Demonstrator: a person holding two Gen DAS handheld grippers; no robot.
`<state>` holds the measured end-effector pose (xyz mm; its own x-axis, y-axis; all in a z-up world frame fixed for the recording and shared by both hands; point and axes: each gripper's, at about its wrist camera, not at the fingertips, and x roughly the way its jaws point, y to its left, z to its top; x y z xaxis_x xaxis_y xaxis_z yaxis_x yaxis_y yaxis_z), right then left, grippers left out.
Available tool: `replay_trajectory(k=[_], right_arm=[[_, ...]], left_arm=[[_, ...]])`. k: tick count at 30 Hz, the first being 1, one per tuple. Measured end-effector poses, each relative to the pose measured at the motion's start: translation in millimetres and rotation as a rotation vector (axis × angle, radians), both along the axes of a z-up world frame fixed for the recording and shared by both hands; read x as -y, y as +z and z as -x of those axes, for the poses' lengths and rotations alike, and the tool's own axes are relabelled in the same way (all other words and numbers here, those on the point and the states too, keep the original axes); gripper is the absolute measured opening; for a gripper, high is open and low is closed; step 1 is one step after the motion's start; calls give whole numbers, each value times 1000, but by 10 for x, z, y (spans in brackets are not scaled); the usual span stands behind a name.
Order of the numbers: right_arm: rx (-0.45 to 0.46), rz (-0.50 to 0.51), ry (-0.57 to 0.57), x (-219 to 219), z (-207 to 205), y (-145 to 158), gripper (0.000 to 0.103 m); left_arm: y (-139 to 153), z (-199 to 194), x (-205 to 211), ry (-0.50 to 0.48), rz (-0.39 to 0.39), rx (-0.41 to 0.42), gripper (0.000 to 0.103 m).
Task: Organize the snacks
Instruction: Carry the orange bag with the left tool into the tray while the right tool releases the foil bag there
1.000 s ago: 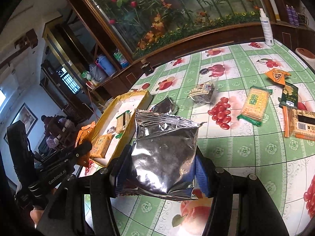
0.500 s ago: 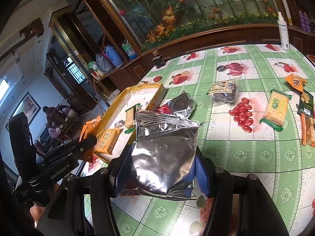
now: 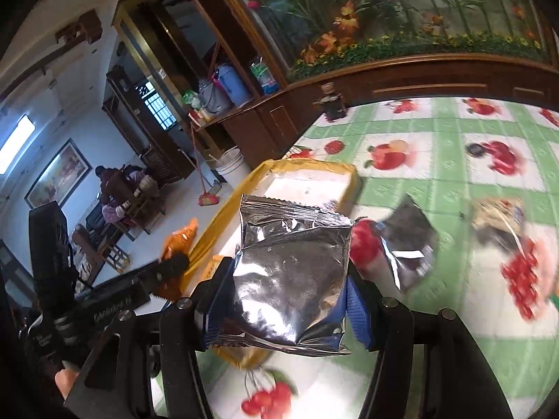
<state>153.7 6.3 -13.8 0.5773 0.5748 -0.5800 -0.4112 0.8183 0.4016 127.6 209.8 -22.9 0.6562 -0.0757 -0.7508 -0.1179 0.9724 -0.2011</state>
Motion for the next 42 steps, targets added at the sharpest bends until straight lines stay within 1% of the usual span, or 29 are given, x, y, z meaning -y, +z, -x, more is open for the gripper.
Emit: replay_trajectory(k=[2,6,10,12,16,21,24,26,28,29,31,32,33,36,37,38,40,42], right_arm=[[-1,16,19,-198,-211,-32,60],[-20,87,55,-570,-608,-170,60],[-42,168,86,-846,-884,-364,60],[-46,189,92,-921,-982,-434,60],[-41,231,82,-996,-1169,-514,60],[-24,305,74,-1106,-1379,-535,60],[-32,346,66,-1162,-1503,-583,60],[-46,361,67,-1181,-1569,-630,60],[-53,365,66,-1181,-1614,-671,61],[-57,365,66,-1172,-1631,-688,61],[-47,366,47,-1136,-1617,-675,62],[-41,364,36,-1107,-1593,-652,68],[-38,358,28,-1075,-1565,-626,72],[-26,305,25,-915,-1403,-489,75],[-18,292,19,-852,-1337,-438,79],[-10,271,14,-762,-1241,-378,81],[11,220,5,-540,-1020,-256,81],[29,168,-26,-249,-753,-150,82]], left_arm=[[-93,-60,19,-1,8,-24,37],[-242,-166,-28,24,-3,-65,37],[-273,-279,-116,70,-37,-72,37],[-288,-339,-156,86,-59,-77,37],[-355,-461,-228,103,-66,-96,37],[-380,-621,-214,97,-84,-108,37],[-382,-733,-197,90,-95,-114,37],[-425,-822,-188,80,-99,-139,37],[-473,-864,-195,72,-87,-175,38],[-468,-849,-204,74,-81,-176,40],[-431,-783,-218,94,-88,-160,50],[-415,-758,-222,101,-89,-155,58],[-388,-727,-227,104,-83,-148,61],[-289,-603,-183,102,-99,-122,63],[-241,-514,-143,97,-106,-108,63],[-203,-465,-102,88,-110,-94,63],[-104,-282,20,86,-153,-51,63],[-22,-108,156,82,-188,-5,63]])
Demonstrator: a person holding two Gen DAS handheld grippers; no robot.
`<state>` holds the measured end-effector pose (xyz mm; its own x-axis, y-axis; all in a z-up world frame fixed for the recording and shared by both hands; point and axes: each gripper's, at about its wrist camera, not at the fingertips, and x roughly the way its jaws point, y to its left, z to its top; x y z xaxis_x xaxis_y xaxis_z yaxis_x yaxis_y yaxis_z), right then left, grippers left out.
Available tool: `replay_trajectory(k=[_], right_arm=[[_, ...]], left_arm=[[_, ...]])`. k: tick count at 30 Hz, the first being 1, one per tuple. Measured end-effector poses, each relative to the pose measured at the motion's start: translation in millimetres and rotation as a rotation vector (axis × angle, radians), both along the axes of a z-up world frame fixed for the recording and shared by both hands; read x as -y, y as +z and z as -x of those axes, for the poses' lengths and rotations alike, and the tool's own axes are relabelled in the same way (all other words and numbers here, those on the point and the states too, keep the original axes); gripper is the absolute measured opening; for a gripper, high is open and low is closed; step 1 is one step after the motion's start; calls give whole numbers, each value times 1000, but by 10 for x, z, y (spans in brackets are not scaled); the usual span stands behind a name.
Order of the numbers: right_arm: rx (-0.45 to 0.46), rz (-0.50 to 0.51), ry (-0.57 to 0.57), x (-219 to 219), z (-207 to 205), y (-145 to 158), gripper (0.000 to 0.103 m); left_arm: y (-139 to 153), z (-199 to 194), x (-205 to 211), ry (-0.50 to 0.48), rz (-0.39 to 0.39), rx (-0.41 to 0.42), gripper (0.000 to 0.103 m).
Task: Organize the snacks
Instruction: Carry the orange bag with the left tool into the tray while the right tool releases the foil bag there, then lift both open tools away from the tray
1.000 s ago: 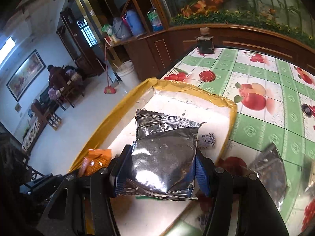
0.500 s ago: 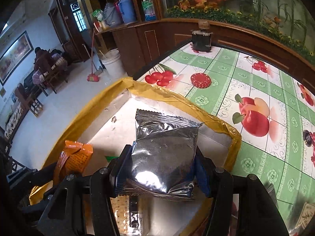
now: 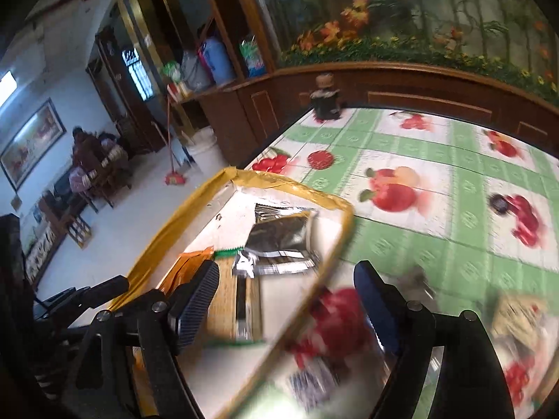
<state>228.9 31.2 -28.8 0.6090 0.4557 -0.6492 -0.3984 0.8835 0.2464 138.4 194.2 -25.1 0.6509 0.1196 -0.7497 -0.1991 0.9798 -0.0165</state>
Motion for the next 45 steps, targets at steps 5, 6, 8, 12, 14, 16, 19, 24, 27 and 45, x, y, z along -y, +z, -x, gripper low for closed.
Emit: replay_trajectory(k=[5,6,8,12,14,16,19,24,27,45], right_arm=[[17,-109,-111,750,657,68,85],[16,-117,-124,874,774,53,85],[7,-119,-164,1097,972,19,85],[-6,-142,-234,1525,1326,-59,85],[-10,-154,-274,1739,1486,-103,85],[-17,-167,-313,1934,1594,-124,85],[-10,-170,-361,2154,1704,-119,85],[13,-180,-412,2448,1866,-87,86],[13,-190,-439,2579,1915,-112,86],[-15,-218,-459,2774,1945,-223,86]], left_arm=[[142,328,347,-33,-36,62,66],[167,375,418,-46,-38,68,66],[204,442,565,-71,-51,78,66],[267,550,844,-114,-91,93,66],[301,589,956,-124,-110,106,67],[329,611,1056,-142,-120,115,69],[357,658,1174,-161,-132,123,69],[374,678,1274,-176,-147,125,69],[354,659,1286,-179,-140,113,69],[304,603,1542,-218,-148,90,69]])
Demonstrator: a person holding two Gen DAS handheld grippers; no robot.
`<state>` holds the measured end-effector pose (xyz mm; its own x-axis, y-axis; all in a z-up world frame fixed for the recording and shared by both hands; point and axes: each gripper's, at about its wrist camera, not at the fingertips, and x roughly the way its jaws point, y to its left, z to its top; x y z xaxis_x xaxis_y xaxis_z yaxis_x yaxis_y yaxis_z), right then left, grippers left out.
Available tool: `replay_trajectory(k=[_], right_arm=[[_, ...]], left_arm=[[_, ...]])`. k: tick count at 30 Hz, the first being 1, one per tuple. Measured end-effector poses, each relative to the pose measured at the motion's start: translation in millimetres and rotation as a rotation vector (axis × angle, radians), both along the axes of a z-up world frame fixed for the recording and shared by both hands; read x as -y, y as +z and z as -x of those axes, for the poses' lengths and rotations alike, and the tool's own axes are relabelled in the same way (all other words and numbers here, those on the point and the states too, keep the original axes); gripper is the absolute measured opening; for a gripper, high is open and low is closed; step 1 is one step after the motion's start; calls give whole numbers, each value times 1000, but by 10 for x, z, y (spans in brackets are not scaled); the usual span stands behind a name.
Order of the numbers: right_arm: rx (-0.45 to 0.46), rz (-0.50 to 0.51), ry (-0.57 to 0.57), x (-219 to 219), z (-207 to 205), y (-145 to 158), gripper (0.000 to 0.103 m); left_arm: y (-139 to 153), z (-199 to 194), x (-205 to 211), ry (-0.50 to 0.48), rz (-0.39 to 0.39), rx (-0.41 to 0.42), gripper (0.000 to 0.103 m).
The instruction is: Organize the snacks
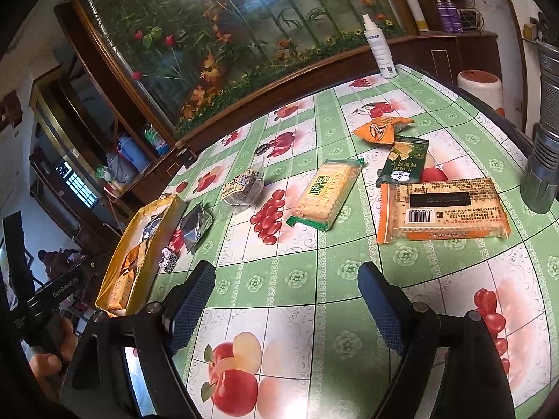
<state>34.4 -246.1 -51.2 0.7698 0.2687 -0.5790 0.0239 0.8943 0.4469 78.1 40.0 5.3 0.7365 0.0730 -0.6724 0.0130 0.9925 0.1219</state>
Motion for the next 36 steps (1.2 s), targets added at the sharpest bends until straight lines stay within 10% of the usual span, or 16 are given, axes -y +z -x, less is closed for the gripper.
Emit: replay_trajectory(k=[9,19,36], right_arm=[[-3,16,-4,-36,-187,-3,86],[-153,190,-59,-278,-1281,-189,86],[-210,257,-78,-191,-1718,-377,87]], left_arm=[[-93,-364,234,-41,51,-52,69],[-387,-1275,909,-137,107,-200,69],[-677,-1601,1329,-213,68,-171,80]])
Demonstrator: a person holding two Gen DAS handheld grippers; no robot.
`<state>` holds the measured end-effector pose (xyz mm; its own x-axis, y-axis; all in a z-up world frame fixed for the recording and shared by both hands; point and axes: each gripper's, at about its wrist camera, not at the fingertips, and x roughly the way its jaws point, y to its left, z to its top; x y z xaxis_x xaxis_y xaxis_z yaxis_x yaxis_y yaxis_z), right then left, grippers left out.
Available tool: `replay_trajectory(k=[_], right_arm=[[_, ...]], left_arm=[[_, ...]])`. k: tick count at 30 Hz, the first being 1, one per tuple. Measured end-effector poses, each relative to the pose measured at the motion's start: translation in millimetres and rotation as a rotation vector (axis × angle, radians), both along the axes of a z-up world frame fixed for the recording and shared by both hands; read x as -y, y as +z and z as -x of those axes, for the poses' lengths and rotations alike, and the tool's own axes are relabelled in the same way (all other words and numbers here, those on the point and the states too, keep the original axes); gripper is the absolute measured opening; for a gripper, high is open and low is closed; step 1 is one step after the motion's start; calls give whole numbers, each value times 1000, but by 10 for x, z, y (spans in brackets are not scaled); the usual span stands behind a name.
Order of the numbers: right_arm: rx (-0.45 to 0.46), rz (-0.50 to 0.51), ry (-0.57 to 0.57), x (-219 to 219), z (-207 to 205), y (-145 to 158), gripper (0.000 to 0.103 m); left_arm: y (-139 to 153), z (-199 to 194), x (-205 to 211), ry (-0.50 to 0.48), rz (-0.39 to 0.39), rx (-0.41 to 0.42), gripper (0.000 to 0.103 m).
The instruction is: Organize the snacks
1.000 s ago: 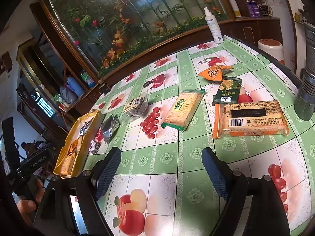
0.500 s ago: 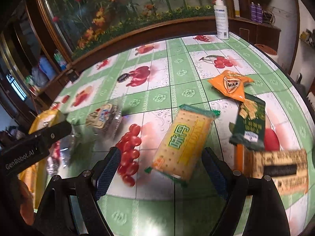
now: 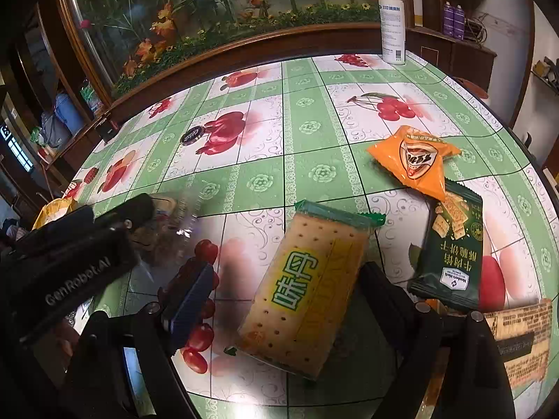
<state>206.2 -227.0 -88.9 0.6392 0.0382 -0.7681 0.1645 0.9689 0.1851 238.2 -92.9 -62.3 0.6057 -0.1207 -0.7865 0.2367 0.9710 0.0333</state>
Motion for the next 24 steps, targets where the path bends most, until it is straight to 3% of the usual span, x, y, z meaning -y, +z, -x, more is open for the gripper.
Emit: replay_trajectory(k=[5,8,12,15,17,20,21,22,24], right_arm=[[-8,7,14,39,-7,-5,87],[-22,67,29,8,-21,-25,88],[-24,129,52,-68,-32,-45,88],[-18,134,58,-65,-44,-32,79],[-15,140,56,-52,-46,-25,65],[-17,137,57,-36,-53,-11,65],[-16,134,56,-31,-54,-9,65],[-14,134,55,-23,-57,-9,62],[-5,121,54,-6,-39,-1,51]], left_arm=[[-120,-39,107,-102,-14,-74,84],[-270,-114,71,-108,26,-158,85],[-305,-110,60,-91,-1,-127,81],[-290,-135,-11,-71,9,-127,73],[-283,-154,-55,-67,12,-128,72],[-264,-163,-146,-63,43,-138,70],[-251,-164,-191,-59,63,-141,60],[-233,-156,-237,-55,77,-137,57],[-215,-142,-310,-51,101,-136,10]])
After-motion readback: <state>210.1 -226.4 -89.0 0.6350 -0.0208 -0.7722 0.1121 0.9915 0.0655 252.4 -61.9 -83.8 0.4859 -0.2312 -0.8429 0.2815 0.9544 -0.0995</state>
